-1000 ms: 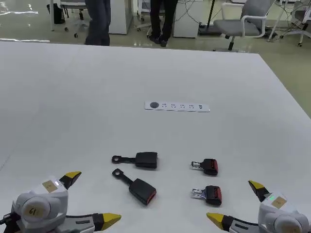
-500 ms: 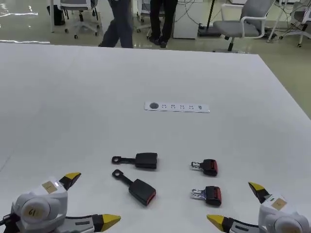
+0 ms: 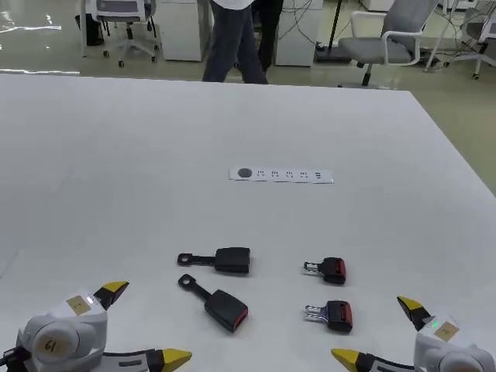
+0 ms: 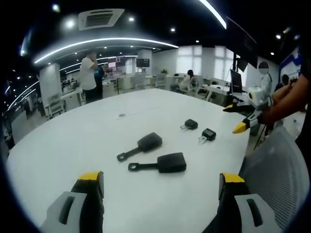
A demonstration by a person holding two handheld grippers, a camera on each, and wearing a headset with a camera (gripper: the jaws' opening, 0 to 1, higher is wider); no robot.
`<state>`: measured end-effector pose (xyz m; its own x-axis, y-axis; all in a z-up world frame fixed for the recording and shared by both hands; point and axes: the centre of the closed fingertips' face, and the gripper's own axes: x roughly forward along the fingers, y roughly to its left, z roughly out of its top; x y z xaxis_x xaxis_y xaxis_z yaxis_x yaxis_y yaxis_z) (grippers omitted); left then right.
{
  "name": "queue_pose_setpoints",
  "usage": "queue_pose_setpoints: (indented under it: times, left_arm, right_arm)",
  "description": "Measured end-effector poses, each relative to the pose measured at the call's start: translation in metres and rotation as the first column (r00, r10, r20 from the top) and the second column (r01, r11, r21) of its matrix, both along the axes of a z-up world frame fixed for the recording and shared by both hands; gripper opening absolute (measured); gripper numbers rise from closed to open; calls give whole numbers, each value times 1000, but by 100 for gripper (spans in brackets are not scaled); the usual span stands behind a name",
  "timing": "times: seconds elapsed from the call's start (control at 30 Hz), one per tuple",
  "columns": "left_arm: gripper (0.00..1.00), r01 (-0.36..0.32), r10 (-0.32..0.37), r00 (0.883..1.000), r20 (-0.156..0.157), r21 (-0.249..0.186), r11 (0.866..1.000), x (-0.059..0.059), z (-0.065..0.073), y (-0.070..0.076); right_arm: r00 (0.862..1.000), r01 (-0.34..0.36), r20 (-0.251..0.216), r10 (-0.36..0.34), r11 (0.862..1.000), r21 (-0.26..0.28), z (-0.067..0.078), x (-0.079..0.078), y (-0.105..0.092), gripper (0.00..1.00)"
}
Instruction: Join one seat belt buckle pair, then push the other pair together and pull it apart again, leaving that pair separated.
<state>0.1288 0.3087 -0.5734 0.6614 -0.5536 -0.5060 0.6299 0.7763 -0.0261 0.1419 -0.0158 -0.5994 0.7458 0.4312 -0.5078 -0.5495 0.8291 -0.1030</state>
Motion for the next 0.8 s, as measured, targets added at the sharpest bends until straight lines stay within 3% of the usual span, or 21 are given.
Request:
queue_pose_setpoints:
  times: [0.8]
  left_arm:
    - [100,3,-3,1000,-1,-4,1000,-1,1,-2]
  right_arm:
    - [1000,9,-9,-9,1000,-1,-2,-5,0,92]
